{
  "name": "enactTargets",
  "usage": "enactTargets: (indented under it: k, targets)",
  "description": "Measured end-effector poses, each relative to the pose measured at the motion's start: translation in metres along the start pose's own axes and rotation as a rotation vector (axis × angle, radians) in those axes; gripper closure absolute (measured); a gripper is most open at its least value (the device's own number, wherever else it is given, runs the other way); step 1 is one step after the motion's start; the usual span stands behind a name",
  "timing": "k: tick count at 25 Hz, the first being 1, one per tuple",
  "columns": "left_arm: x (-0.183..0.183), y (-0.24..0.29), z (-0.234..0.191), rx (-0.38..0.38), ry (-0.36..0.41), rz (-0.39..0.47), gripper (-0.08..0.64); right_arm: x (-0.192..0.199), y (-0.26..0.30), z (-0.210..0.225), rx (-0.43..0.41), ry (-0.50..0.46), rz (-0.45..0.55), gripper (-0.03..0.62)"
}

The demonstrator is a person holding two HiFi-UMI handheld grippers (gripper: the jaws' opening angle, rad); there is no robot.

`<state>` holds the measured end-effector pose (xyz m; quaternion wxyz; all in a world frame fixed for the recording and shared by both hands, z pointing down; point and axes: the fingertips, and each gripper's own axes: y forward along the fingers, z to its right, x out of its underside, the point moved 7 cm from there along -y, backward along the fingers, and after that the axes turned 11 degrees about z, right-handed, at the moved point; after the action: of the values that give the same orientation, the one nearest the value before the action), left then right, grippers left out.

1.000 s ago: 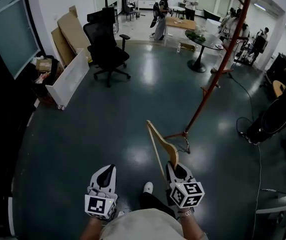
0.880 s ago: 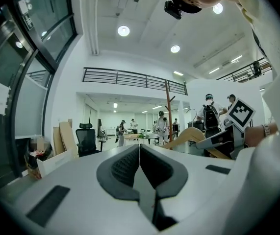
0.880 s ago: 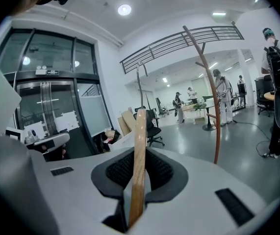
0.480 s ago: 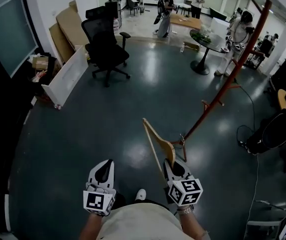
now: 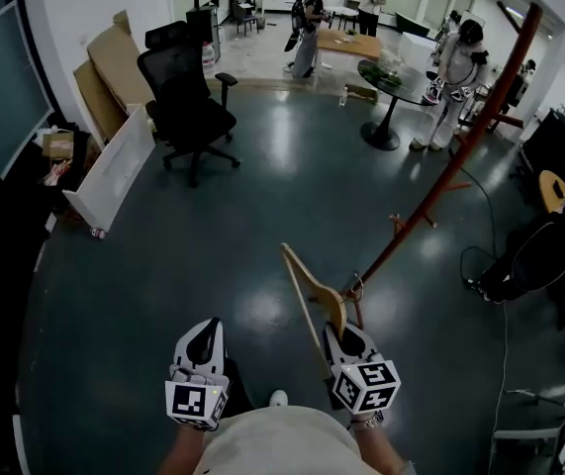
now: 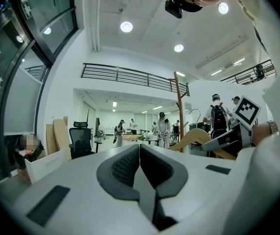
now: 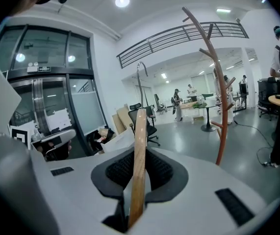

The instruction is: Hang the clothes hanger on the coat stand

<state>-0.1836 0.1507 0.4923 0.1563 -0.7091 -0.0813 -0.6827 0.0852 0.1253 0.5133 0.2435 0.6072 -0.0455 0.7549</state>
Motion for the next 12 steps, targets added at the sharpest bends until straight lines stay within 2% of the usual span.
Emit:
enactTargets:
  k: [7, 12]
  targets:
    - [0.026, 0.078, -0.051, 0.115, -0.033, -0.017, 0.546, -0.004, 0.071, 0.011, 0.144, 0.034, -0.001, 0.523]
    - [0.025, 0.146, -0.119, 0.151, -0.082, 0.051, 0.546, -0.013, 0.143, -0.003, 0.203, 0.045, -0.006, 0.524]
